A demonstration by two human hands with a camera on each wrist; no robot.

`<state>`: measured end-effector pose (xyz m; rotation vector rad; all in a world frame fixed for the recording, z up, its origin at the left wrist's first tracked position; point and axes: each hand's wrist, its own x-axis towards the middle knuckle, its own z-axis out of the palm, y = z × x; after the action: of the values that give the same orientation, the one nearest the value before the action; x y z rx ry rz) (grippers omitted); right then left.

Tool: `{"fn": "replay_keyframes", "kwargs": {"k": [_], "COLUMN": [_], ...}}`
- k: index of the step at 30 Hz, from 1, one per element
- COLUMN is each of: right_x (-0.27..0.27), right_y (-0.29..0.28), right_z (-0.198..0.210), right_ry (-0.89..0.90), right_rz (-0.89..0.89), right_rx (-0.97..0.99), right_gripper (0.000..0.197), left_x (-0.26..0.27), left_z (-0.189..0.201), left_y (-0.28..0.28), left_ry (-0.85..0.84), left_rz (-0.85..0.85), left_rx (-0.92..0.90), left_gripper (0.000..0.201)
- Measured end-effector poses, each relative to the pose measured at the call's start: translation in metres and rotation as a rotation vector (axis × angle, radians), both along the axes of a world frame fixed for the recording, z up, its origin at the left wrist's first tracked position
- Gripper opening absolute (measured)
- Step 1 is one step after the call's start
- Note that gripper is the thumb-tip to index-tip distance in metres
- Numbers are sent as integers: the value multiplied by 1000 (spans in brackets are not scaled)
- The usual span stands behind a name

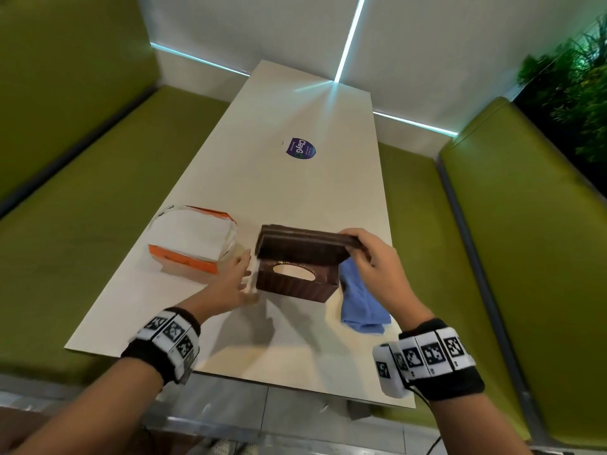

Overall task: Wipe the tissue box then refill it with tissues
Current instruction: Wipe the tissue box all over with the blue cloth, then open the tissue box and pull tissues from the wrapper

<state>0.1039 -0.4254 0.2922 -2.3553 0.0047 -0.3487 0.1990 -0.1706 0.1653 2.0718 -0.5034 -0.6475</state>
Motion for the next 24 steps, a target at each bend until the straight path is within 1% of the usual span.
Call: {"fn": "replay_keyframes", "kwargs": {"k": [1, 3, 5, 6, 9, 12, 14, 20, 24], "right_x": [-8, -23, -35, -40, -49, -52, -51, -44, -48], "right_y": [4, 12, 21, 23, 22, 19, 19, 28, 39], "right_z": [0, -10, -30, -44, -81, -101, -108, -120, -126], "right_ry": [32, 153, 324, 398, 520, 552, 544, 486, 457], "right_rz": [12, 29, 6, -22, -101, -142, -157, -187, -229], "right_rx": [46, 182, 286, 289, 203, 126, 51, -334, -479], "right_gripper": [27, 25, 23, 24, 29, 31, 31, 31, 30], "left_x": [-8, -21, -34, -41, -57, -68, -72, -79, -79], "left_z": [1, -5, -7, -6, -6, -5, -4, 2, 8], "left_y": [9, 27, 40, 44, 60, 76, 84, 101, 114], "left_ry": [3, 34, 45, 46, 60, 80, 86, 86, 63], "left_rz": [5, -9, -2, 14, 27, 42, 60, 93, 111], "left_rx": [-32, -86, -76, -53, 9, 30, 29, 45, 42], "left_gripper": [96, 89, 85, 80, 62, 56, 53, 50, 48]}}
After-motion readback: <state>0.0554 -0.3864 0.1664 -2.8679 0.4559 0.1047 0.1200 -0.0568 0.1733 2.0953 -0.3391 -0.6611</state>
